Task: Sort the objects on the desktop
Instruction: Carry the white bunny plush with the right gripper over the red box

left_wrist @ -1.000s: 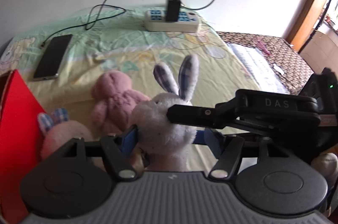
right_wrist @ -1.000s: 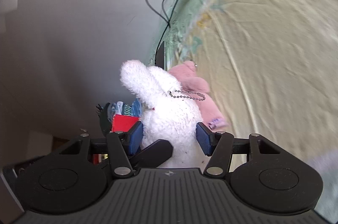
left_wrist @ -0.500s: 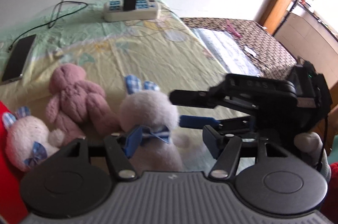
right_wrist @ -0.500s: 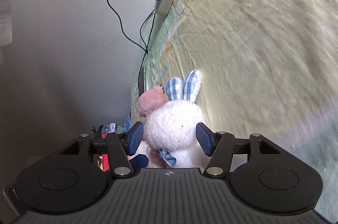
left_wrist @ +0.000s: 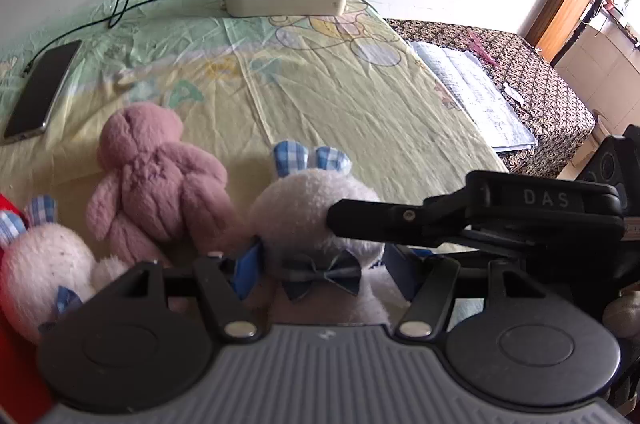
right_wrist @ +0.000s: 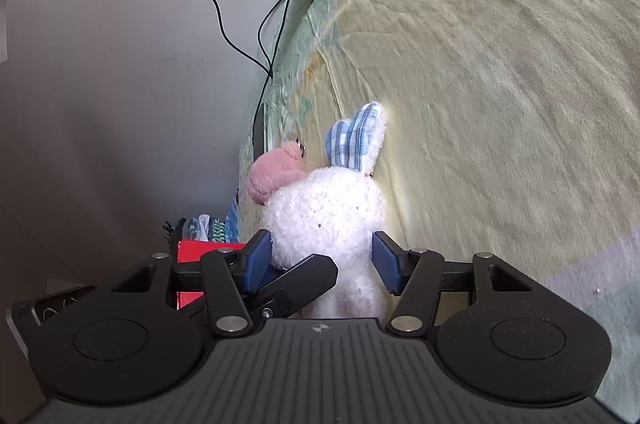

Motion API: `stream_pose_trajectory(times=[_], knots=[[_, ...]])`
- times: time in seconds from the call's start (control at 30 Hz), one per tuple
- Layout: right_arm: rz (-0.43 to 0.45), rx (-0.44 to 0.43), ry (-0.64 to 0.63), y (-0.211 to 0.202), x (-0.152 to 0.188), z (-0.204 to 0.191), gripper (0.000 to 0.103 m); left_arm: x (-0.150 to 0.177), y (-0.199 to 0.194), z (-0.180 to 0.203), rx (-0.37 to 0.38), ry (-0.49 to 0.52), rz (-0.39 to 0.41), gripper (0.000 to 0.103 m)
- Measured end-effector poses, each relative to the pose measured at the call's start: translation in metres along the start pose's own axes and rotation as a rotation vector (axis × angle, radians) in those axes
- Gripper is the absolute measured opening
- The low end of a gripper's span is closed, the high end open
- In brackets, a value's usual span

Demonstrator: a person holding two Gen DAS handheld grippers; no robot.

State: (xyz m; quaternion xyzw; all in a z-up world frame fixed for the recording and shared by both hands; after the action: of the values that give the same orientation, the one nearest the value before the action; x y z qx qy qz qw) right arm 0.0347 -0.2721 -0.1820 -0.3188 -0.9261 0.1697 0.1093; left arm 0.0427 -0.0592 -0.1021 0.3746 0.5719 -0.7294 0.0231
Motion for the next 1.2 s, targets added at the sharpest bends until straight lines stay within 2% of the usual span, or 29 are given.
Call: stream_pose_trajectory(times=[0.1,0.27,0.4,0.53,0.67,0.87,1.03,1.2], knots=[[-0.009,0.006,-0.007,-0.007,0.004,-0.001,0.054,0.002,-0.005,0.005,0.005,0.001,0.002,0.067],[0.036,0.041,-0.060,-0.032,0.016,-0.009,0.053,0.007,-0.016,0.021,0.069,0.017,0.007,0.067],[0.085,0.044,-0.087,-0.052,0.027,-0.022,0.053,0.009,-0.034,0.033,0.102,0.057,0.054,0.067],[0.131,0.033,-0.140,-0.057,0.046,-0.047,0.053,0.010,-0.061,0.027,0.119,0.077,0.115,0.067],[0.161,0.004,-0.206,-0.041,0.076,-0.078,0.053,0.015,-0.100,0.006,0.104,0.080,0.192,0.067],[0.144,-0.072,-0.290,-0.001,0.120,-0.128,0.053,0.030,-0.164,-0.038,0.046,0.071,0.309,0.073],[0.110,-0.111,-0.349,0.034,0.149,-0.161,0.053,0.050,-0.203,-0.081,-0.009,0.042,0.364,0.073],[0.074,-0.108,-0.406,0.068,0.173,-0.184,0.053,0.071,-0.227,-0.120,-0.038,-0.003,0.380,0.073]])
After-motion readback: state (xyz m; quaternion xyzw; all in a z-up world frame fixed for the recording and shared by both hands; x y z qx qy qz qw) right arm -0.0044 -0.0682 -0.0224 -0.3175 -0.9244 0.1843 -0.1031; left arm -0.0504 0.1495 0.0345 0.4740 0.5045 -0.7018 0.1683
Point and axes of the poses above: each gripper's, at about its wrist camera, not at the fingertips, and y roughly the way its jaws point, z to its right, x to its underside, the point moved 1 cm from there along y, roughly the way its jaws point, and after that the axes turned 12 degrees about y, right-handed, at the moved point
